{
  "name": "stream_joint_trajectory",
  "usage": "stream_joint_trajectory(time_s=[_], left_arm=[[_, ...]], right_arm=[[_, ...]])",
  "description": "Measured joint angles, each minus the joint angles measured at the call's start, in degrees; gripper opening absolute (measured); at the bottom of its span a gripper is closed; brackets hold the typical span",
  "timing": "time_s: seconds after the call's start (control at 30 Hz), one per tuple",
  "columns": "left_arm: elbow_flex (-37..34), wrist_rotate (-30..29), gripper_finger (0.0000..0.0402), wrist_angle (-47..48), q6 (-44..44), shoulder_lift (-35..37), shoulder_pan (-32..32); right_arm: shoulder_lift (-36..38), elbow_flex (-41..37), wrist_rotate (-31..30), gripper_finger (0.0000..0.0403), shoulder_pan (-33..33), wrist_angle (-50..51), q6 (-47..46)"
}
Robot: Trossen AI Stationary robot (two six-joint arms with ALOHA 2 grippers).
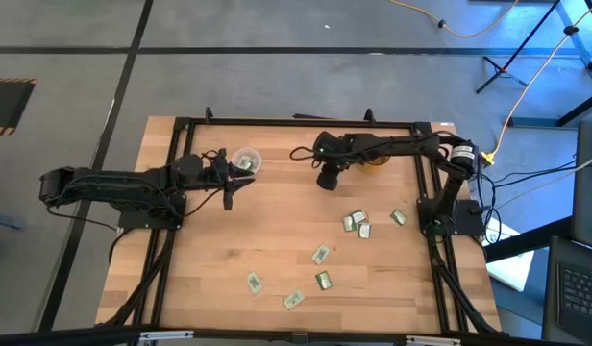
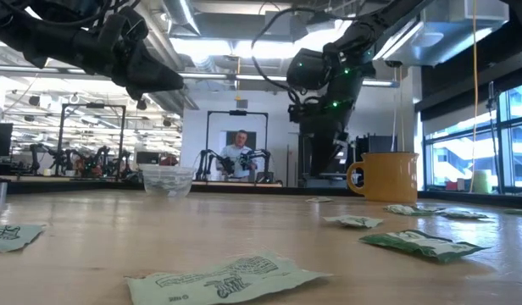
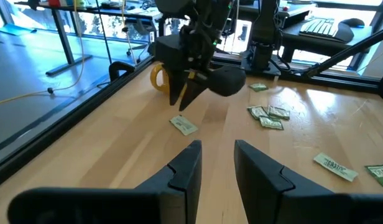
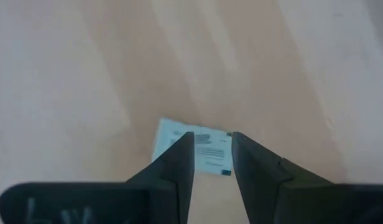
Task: Pick and place Stevia / Truvia into bins
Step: Put the stevia packet into the transparent container
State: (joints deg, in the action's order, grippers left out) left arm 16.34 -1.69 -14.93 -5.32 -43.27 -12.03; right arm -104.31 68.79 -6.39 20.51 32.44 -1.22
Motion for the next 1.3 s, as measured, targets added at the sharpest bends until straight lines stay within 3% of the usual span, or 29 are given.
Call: stream_joint_trajectory(time_s=[0.13,0.57,1.3], left_arm=[[0.0,0.0,0.0088,0.2,0.0,0.0,0.0],[0.0,0.0,0.0089,0.4,0.0,0.0,0.0],[0.0,-0.2,0.0086,2.3,0.1,0.0,-0.1]], right_arm=[[0.1,0.2,3.5,0.011,0.1,2.1,5.0],[0.1,0.2,3.3,0.011,0.8,3.5,22.3],[-5.5,0.2,3.5,0.011,3.9,2.0,23.2]])
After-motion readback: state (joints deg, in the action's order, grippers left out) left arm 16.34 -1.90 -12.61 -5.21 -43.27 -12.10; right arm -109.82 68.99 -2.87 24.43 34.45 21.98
